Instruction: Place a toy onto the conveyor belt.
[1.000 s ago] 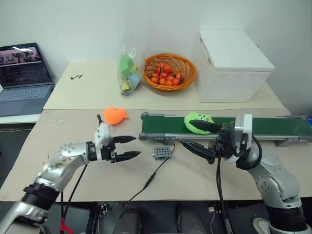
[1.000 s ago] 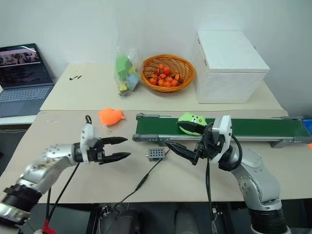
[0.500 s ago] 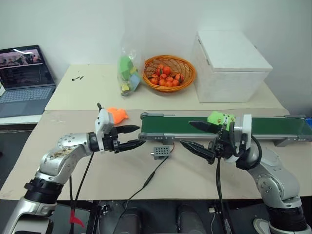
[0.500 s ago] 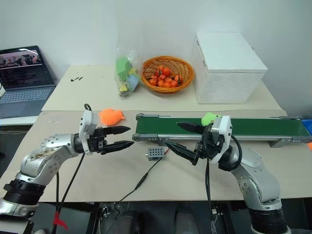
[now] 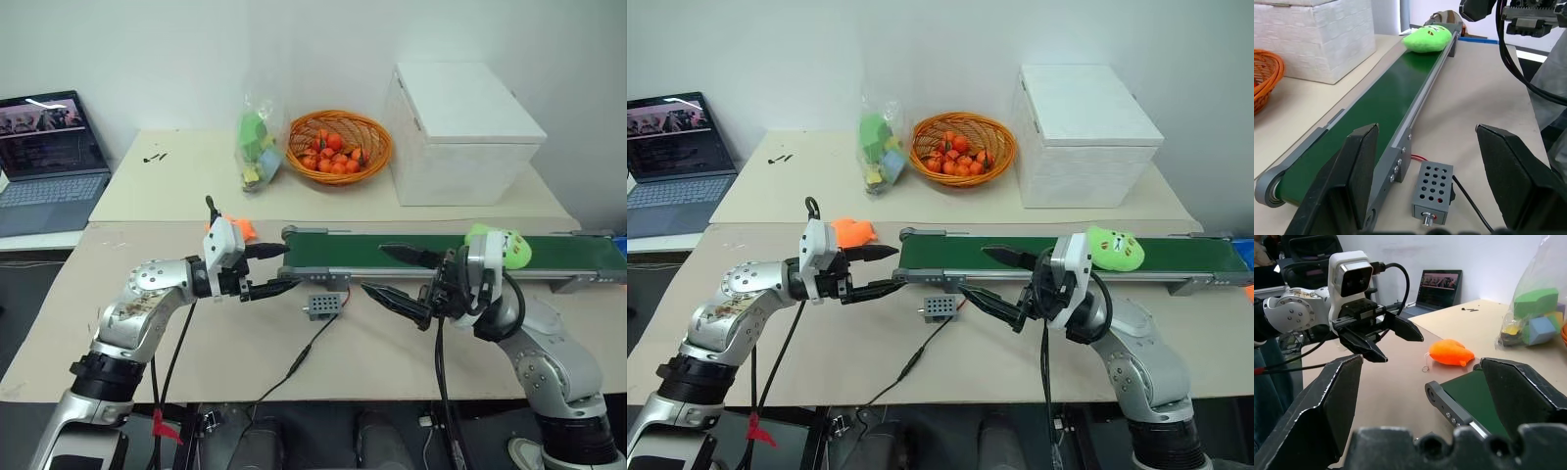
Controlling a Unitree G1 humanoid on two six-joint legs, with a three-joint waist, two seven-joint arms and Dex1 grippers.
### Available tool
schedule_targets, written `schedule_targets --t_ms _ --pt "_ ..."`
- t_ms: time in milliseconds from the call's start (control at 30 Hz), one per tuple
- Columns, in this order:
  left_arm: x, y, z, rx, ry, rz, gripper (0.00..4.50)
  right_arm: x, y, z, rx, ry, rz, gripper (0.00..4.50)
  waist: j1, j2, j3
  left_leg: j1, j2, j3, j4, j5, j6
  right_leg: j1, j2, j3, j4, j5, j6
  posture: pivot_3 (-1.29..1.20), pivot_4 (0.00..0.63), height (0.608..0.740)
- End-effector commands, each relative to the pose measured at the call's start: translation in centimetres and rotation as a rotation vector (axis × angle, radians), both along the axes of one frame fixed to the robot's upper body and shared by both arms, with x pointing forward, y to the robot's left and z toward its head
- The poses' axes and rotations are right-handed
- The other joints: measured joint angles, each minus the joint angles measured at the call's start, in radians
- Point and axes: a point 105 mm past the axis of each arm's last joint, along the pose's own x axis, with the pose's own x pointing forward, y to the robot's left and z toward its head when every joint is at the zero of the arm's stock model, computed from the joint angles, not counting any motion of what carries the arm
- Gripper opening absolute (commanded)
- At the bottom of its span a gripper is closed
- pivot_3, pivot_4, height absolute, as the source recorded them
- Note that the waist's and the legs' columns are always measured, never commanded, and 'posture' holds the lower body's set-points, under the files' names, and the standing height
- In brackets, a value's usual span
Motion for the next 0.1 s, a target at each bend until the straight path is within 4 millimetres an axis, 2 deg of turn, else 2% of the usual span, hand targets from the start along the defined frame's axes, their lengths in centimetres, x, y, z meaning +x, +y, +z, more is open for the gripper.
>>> schedule_targets --t_ms 33,100 --pt "-0.03 -0.07 1.07 -0.004 -0.045 -0.014 3.37 -0.34 0.02 0.77 0.009 -0.031 0.009 4.50 0.000 0.000 0.000 0.000 0.000 0.000 0.000 0.000 0.000 0.000 0.000 0.000 0.000 0.000 0.000 0.00 0.150 0.727" --pt "-0.12 -0.16 1.09 -0.018 -0.034 -0.020 3.37 -0.35 0.02 0.73 0.009 -0.030 0.009 4.50 0.000 0.000 0.000 0.000 0.000 0.000 0.000 0.000 0.000 0.000 0.000 0.000 0.000 0.000 0.000 0.00 0.150 0.727"
